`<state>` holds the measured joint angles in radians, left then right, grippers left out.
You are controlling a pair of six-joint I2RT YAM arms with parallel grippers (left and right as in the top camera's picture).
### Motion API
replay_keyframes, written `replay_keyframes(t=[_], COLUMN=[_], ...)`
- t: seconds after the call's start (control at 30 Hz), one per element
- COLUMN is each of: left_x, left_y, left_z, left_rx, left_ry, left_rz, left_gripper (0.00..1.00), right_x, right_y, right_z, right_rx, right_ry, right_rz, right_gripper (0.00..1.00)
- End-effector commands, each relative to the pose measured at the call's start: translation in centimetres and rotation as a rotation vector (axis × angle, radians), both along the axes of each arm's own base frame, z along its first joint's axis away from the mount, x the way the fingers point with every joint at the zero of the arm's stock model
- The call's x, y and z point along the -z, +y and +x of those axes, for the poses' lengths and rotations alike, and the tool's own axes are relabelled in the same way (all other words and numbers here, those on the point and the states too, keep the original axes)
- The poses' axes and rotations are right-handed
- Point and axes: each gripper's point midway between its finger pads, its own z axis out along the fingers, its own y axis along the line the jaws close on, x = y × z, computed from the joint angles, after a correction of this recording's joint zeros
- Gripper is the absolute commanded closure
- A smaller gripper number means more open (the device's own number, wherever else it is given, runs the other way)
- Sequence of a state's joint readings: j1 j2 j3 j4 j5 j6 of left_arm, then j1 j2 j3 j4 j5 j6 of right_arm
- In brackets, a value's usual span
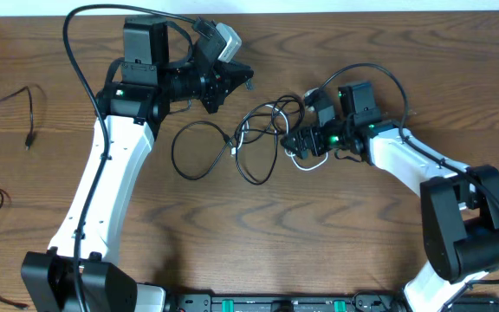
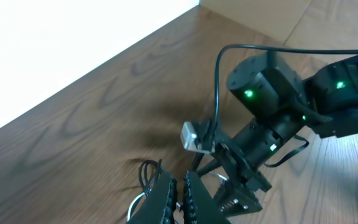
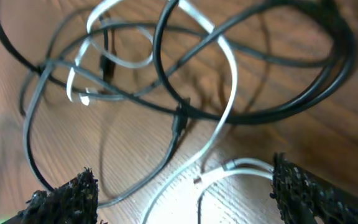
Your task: Untangle cables
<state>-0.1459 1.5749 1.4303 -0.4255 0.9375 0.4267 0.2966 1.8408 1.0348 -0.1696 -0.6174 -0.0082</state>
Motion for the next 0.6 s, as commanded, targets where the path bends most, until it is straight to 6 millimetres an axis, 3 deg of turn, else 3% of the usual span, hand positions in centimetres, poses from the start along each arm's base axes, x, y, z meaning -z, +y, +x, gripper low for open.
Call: replay_keyframes(t=[0.0, 0.17, 0.3, 0.57], left_x=[-0.6, -0.5, -0.5, -0.5], left_y=[0.1, 0.1, 0.1, 0.1], left_z=[-0.4, -0.4, -0.4, -0.4], left_rx=[0.013, 0.013, 0.013, 0.013], left_ry=[-0.024, -0.022, -0.022, -0.022], left_rz=[-0.002, -0.002, -0.002, -0.002], left_gripper=[0.92, 0.92, 0.93, 0.92], right_x=[0.0, 0.9, 2.1, 2.6], right_y=[1.2, 2.1, 1.6, 1.5], right_z=[-1.2, -2.9, -3.2, -4.2], right_rx=[-0.124, -0.176, -0.156, -0.211], right_ry=[-0.054, -0.028, -0.021, -0.021], right_rz=[-0.011, -0.054, -0.155, -0.189], right_gripper=[0.11, 0.11, 0.08, 0.08])
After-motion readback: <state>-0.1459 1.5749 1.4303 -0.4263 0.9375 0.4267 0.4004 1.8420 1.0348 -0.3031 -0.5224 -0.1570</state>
